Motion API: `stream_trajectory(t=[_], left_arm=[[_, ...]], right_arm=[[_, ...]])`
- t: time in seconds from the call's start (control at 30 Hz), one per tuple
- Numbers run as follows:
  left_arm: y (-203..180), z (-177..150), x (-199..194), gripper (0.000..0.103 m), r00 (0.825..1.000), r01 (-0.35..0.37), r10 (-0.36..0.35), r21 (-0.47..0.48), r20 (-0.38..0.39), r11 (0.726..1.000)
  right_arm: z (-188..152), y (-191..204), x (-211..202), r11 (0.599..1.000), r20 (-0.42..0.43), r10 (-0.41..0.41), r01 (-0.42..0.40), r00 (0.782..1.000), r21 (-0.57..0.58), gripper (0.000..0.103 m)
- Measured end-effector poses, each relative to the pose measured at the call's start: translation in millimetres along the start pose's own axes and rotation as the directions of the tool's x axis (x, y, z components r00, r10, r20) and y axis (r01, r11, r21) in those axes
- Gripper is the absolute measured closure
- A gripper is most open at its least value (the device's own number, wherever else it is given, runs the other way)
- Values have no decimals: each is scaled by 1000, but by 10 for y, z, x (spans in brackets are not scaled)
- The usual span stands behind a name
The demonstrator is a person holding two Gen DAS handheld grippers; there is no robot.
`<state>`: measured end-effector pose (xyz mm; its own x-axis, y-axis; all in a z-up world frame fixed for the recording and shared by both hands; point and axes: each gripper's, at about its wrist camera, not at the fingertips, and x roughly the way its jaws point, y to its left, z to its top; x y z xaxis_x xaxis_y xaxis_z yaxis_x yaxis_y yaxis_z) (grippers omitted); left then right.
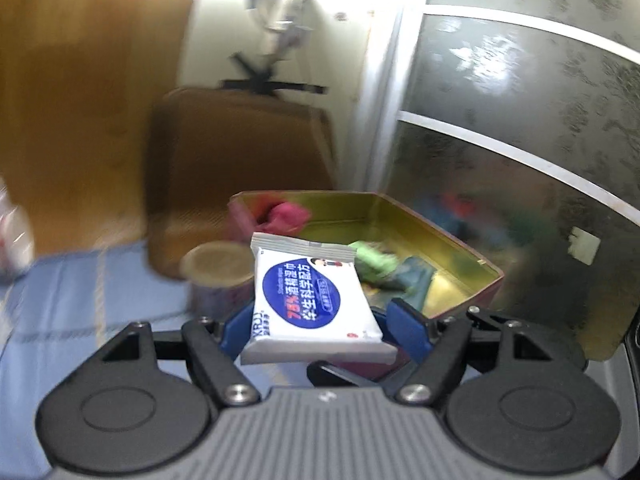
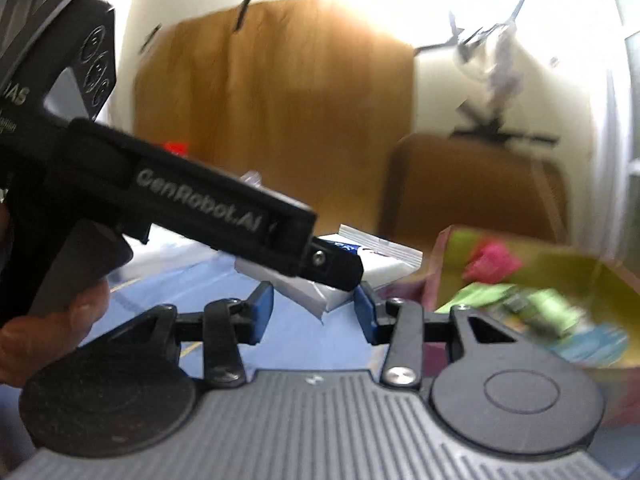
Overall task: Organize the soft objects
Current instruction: 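Carry the wet-wipe packet into the pink tin and open the right gripper, then withdraw the open right gripper from the tin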
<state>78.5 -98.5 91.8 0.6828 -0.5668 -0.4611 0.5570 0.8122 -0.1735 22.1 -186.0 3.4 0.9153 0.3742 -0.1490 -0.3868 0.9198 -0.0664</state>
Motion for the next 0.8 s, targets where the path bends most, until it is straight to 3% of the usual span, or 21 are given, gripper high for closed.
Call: stream_trajectory(t=[0.2, 0.37, 0.47, 0.6, 0.7, 0.8], left_arm=[[-466, 225, 704, 31, 997, 73, -69, 107, -44, 992], [-753, 284, 1262, 30, 992, 105, -94, 152, -84, 983], [-905, 316, 1565, 24, 993, 76, -59, 178, -99, 981], [-880, 365, 1736, 17, 989, 5, 15, 131, -146, 991], [-775, 374, 1631, 8, 990, -40, 52, 93, -130, 995], [-692, 398, 1514, 8, 988, -94, 101, 64, -120, 994]], right_arm=[[-86, -618, -89, 986, 11, -151, 150, 988, 76, 56], [-241, -1149, -34, 958, -38, -247, 250, 968, 143, 56], [-279, -1403, 81, 940, -75, -269, 279, 960, 195, 56], [-338, -1640, 330, 911, -168, -336, 365, 927, 194, 53], [-377, -1647, 213, 906, -131, -337, 359, 932, 225, 49], [-375, -1558, 69, 904, -93, -343, 356, 935, 237, 48]])
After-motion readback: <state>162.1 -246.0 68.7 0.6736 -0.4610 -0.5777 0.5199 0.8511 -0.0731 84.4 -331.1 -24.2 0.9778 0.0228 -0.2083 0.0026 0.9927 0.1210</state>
